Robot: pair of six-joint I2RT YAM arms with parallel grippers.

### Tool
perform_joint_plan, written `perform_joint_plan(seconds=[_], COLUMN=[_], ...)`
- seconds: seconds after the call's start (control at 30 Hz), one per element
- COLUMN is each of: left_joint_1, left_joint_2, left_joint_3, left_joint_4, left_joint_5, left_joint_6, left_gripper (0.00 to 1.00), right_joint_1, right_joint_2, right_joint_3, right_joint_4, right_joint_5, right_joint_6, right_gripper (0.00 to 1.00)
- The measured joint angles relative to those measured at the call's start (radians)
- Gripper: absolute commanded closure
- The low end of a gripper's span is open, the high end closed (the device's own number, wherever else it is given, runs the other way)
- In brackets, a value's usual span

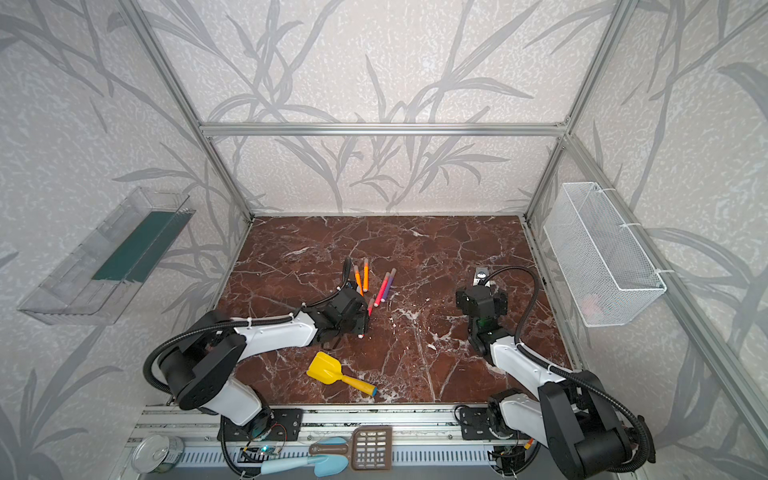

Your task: Insert the pens into the pen caps

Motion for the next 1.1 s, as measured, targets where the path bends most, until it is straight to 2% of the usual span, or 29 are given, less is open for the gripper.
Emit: perform_joint_plan(seconds=[0.1, 0.13, 0.2, 0.3, 0.4, 0.43, 0.5, 0.57, 0.63, 0.73, 0.83, 0.97, 1.03, 1.07, 1.1], left_joint_1=[0.004, 0.008, 0.027, 0.089, 0.177, 0.219, 0.331, 0.457, 0.533, 0.565, 0.591, 0.644, 0.667, 0.676, 0.683], left_joint_2=[-0.199, -0.280, -0.427, -0.573, -0.575, -0.550, -0.496, -0.415, -0.302, -0.116, 0.005, 0.021, 0.018, 0.018, 0.025], left_joint_3=[-0.008, -0.017, -0.054, -0.199, -0.380, -0.418, -0.443, -0.425, -0.402, -0.362, -0.332, -0.299, -0.314, -0.336, -0.356], left_joint_4=[-0.032, -0.024, 0.030, 0.278, 0.557, 0.601, 0.626, 0.652, 0.719, 0.803, 0.880, 0.862, 0.920, 0.961, 0.998], left_joint_5=[-0.138, -0.196, -0.327, -0.495, -0.607, -0.615, -0.609, -0.595, -0.587, -0.595, -0.570, -0.459, -0.392, -0.349, -0.311], left_joint_6=[0.008, 0.014, 0.030, 0.135, 0.311, 0.355, 0.399, 0.414, 0.437, 0.488, 0.528, 0.539, 0.542, 0.545, 0.554], left_gripper=[0.16, 0.10, 0.07, 0.00, 0.00, 0.00, 0.01, 0.01, 0.01, 0.00, 0.01, 0.01, 0.01, 0.04, 0.02], right_joint_1=[-0.005, -0.006, -0.006, -0.007, -0.021, -0.030, -0.059, -0.097, -0.117, -0.119, -0.119, -0.119, -0.119, -0.119, -0.119], right_joint_2=[0.079, 0.101, 0.130, 0.169, 0.256, 0.297, 0.324, 0.346, 0.368, 0.359, 0.358, 0.358, 0.358, 0.358, 0.358], right_joint_3=[-0.001, 0.003, 0.004, 0.006, 0.003, 0.003, 0.003, 0.004, 0.004, 0.014, 0.020, 0.020, 0.021, 0.021, 0.021], right_joint_4=[0.075, 0.092, 0.138, 0.211, 0.369, 0.417, 0.405, 0.437, 0.473, 0.440, 0.449, 0.448, 0.447, 0.447, 0.447], right_joint_5=[-0.008, -0.019, -0.034, -0.061, -0.109, -0.126, -0.163, -0.190, -0.199, -0.216, -0.227, -0.231, -0.234, -0.235, -0.236], right_joint_6=[-0.035, -0.049, -0.077, -0.116, -0.150, -0.156, -0.147, -0.134, -0.129, -0.113, -0.110, -0.107, -0.107, -0.106, -0.106], right_gripper=[0.01, 0.01, 0.01, 0.01, 0.01, 0.01, 0.01, 0.01, 0.01, 0.01, 0.01, 0.01, 0.01, 0.01, 0.01])
